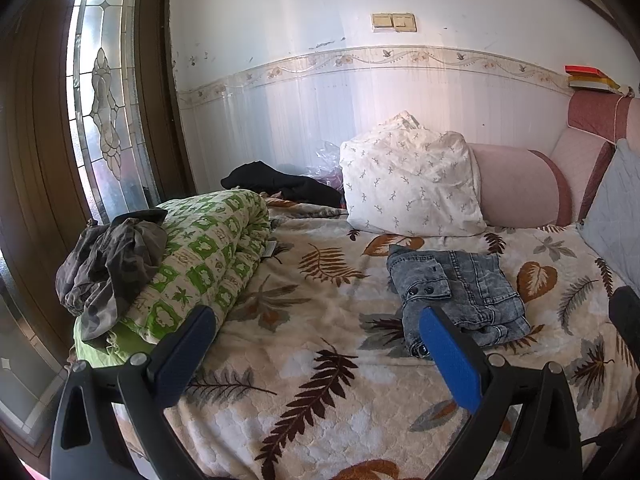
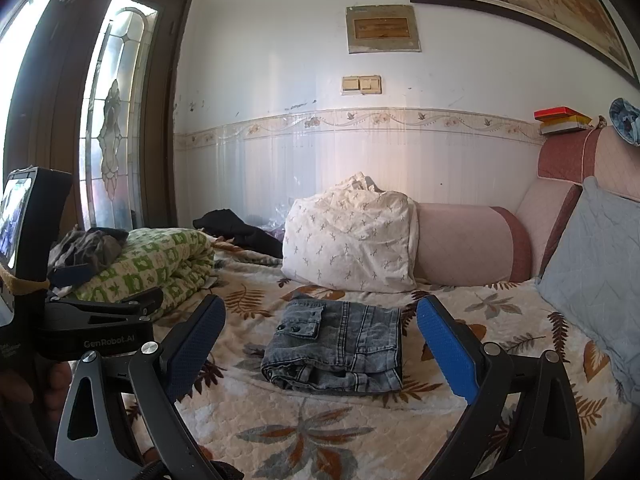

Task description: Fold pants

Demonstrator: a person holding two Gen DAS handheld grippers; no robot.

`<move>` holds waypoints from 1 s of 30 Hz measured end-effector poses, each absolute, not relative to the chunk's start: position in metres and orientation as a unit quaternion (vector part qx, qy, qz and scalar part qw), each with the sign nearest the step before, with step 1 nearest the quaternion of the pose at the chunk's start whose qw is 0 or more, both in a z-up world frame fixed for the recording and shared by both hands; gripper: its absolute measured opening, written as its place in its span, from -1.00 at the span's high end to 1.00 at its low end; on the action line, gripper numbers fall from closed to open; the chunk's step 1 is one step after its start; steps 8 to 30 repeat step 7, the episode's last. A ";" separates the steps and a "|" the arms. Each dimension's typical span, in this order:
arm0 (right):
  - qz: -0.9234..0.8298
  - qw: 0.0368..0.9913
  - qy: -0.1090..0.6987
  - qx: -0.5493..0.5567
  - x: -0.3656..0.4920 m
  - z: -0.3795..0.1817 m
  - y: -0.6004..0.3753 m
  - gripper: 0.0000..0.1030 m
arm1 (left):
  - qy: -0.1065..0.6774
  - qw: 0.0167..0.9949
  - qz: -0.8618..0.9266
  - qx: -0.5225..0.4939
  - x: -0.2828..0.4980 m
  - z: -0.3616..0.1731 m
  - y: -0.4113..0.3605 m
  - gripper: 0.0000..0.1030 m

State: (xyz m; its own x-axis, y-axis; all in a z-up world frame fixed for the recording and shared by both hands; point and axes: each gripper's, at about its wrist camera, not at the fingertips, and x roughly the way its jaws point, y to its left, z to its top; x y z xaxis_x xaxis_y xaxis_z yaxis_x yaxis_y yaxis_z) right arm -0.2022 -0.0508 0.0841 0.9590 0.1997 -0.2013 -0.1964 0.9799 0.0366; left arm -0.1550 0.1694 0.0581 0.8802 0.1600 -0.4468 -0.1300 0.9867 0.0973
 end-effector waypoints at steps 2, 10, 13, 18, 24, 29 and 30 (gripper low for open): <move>0.100 0.990 0.103 0.008 -0.202 0.083 -0.051 -0.89 | 0.232 0.969 0.077 0.031 -0.155 0.058 0.170 -1.00; 0.100 0.989 0.106 0.008 -0.199 0.082 -0.050 -0.89 | 0.229 0.970 0.080 0.032 -0.154 0.056 0.168 -1.00; 0.100 0.989 0.106 0.008 -0.199 0.082 -0.050 -0.89 | 0.229 0.970 0.080 0.032 -0.154 0.056 0.168 -1.00; 0.100 0.989 0.106 0.008 -0.199 0.082 -0.050 -0.89 | 0.229 0.970 0.080 0.032 -0.154 0.056 0.168 -1.00; 0.100 0.989 0.106 0.008 -0.199 0.082 -0.050 -0.89 | 0.229 0.970 0.080 0.032 -0.154 0.056 0.168 -1.00; 0.100 0.989 0.106 0.008 -0.199 0.082 -0.050 -0.89 | 0.229 0.970 0.080 0.032 -0.154 0.056 0.168 -1.00; 0.100 0.989 0.106 0.008 -0.199 0.082 -0.050 -0.89 | 0.229 0.970 0.080 0.032 -0.154 0.056 0.168 -1.00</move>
